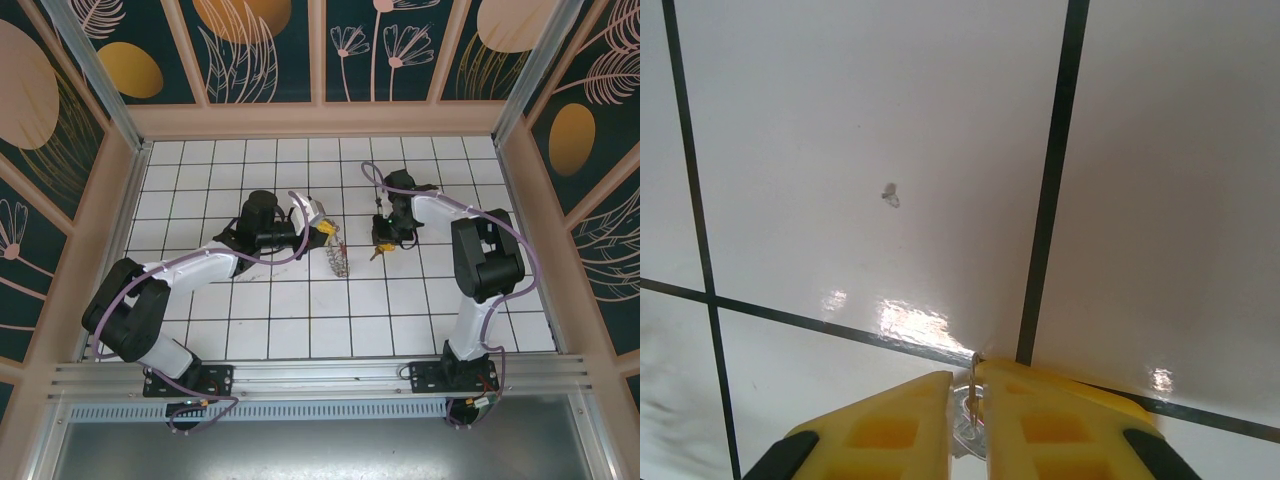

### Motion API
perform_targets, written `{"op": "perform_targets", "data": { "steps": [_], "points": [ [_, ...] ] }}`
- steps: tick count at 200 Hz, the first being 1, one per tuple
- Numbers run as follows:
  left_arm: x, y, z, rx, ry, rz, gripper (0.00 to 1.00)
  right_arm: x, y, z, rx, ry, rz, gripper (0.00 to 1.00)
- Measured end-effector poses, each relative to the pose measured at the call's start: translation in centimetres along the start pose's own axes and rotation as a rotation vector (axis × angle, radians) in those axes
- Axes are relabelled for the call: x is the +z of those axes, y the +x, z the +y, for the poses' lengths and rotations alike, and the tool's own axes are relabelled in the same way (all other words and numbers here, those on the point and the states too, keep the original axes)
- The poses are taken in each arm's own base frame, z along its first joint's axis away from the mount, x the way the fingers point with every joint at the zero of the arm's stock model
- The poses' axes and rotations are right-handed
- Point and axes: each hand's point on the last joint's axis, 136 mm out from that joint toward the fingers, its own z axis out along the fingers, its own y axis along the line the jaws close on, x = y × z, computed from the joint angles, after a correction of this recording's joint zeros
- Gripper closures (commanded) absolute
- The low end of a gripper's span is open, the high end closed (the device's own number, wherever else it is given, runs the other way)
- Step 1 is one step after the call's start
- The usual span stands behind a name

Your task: Put the keys on the keyring

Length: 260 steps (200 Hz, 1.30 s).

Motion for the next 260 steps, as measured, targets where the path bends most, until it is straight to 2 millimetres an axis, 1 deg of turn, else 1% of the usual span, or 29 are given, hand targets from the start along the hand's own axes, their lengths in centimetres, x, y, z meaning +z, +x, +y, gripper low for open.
{"op": "perform_targets", "data": {
  "steps": [12,46,55,98,134,207,237,260],
  "points": [
    [0.00,0.00,0.00,0.000,0.000,0.000,1.00,0.00,0.00,-0.01,0.000,0.000,0.000,0.87],
    [0.00,0.00,0.00,-0.003,0.000,0.000,1.00,0.00,0.01,-0.01,-0.001,0.000,0.000,0.85],
    [0.00,0.00,0.00,-0.003,0.000,0.000,1.00,0.00,0.02,-0.01,-0.001,0.001,0.001,0.87],
    [0.00,0.00,0.00,-0.003,0.000,0.000,1.00,0.00,0.02,-0.01,0.000,0.001,0.001,0.86],
    [0.00,0.00,0.00,-0.003,0.000,0.000,1.00,0.01,0.02,-0.01,0.000,0.001,0.001,0.87],
    [0.00,0.00,0.00,-0.003,0.000,0.000,1.00,0.06,0.11,-0.04,0.000,0.001,0.004,0.84],
    [0.00,-0.01,0.00,-0.004,0.000,0.000,1.00,0.21,0.40,-0.16,0.002,0.004,0.011,0.85],
    [0.00,-0.01,0.00,-0.004,0.000,0.000,1.00,0.22,0.40,-0.25,0.002,0.008,0.010,0.87]
  ]
}}
